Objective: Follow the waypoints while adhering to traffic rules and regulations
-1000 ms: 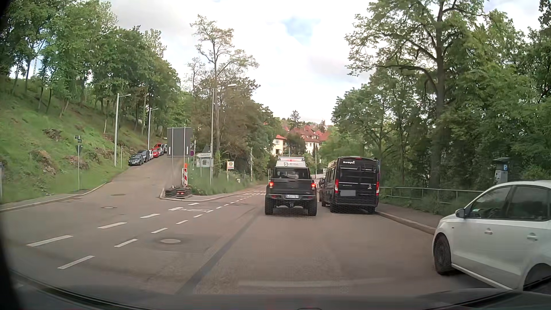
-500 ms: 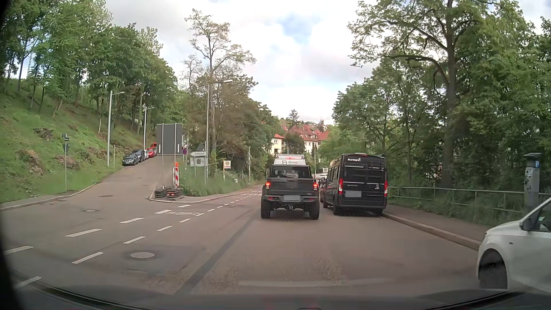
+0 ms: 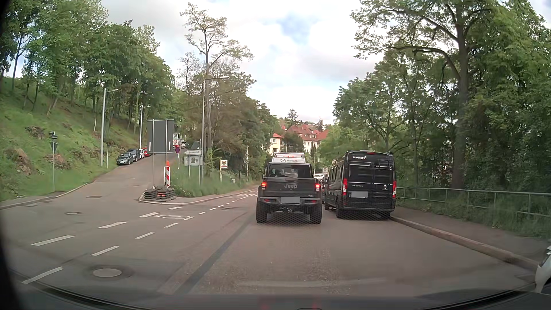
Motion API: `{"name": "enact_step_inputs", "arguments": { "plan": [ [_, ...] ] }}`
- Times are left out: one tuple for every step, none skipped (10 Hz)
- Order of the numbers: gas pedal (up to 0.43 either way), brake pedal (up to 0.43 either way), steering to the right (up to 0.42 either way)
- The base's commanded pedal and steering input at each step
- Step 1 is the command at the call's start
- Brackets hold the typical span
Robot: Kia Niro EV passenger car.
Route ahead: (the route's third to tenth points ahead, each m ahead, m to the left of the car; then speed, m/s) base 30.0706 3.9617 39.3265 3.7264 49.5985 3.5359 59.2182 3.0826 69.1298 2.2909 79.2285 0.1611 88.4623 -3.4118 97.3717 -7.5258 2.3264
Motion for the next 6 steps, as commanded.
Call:
{"name": "enact_step_inputs", "arguments": {
  "plan": [
    [0.0, 0.189, 0.008],
    [0.0, 0.183, 0.005],
    [0.0, 0.177, 0.003],
    [0.0, 0.177, 0.003],
    [0.0, 0.183, 0.006],
    [0.0, 0.183, 0.015]
  ]
}}
